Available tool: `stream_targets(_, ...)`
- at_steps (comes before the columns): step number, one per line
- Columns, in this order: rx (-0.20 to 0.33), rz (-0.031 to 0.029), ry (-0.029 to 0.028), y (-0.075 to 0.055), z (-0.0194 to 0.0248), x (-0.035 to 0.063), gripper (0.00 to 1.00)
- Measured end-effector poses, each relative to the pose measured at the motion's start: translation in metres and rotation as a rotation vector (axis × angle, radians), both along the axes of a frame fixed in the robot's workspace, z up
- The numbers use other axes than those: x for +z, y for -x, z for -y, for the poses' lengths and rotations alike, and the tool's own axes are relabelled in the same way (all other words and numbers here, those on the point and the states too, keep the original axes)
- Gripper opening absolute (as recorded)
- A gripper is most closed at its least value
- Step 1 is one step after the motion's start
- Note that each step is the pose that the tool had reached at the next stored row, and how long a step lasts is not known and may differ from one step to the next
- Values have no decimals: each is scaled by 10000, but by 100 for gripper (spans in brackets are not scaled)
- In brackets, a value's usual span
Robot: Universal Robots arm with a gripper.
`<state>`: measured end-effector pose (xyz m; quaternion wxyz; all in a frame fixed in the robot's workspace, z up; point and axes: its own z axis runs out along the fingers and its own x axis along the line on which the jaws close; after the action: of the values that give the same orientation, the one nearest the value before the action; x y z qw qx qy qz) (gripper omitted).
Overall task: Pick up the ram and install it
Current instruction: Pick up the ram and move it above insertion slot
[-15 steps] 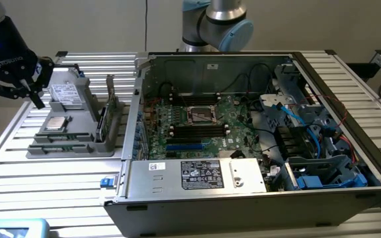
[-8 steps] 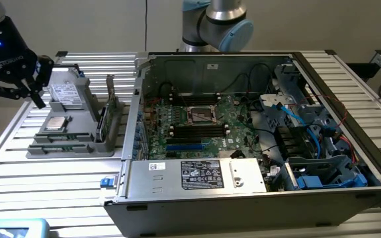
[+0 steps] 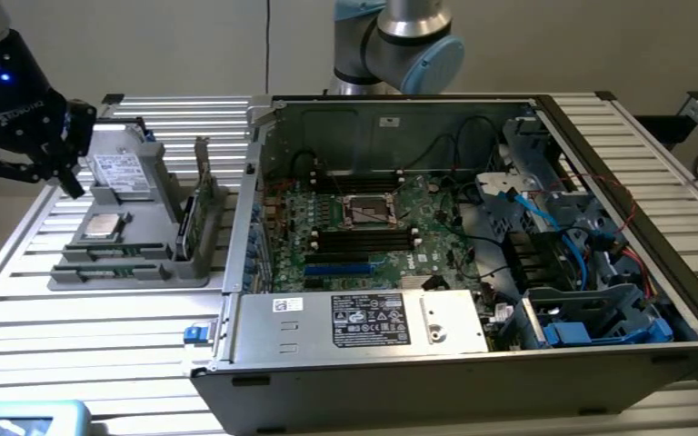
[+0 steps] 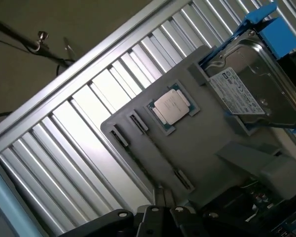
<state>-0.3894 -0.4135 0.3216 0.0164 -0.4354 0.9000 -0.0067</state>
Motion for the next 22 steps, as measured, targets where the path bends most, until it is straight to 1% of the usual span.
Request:
stream_targets(17, 3096, 0, 25, 0, 0, -6, 11)
stream_targets(22, 3995, -3, 41, 0, 0, -7, 11)
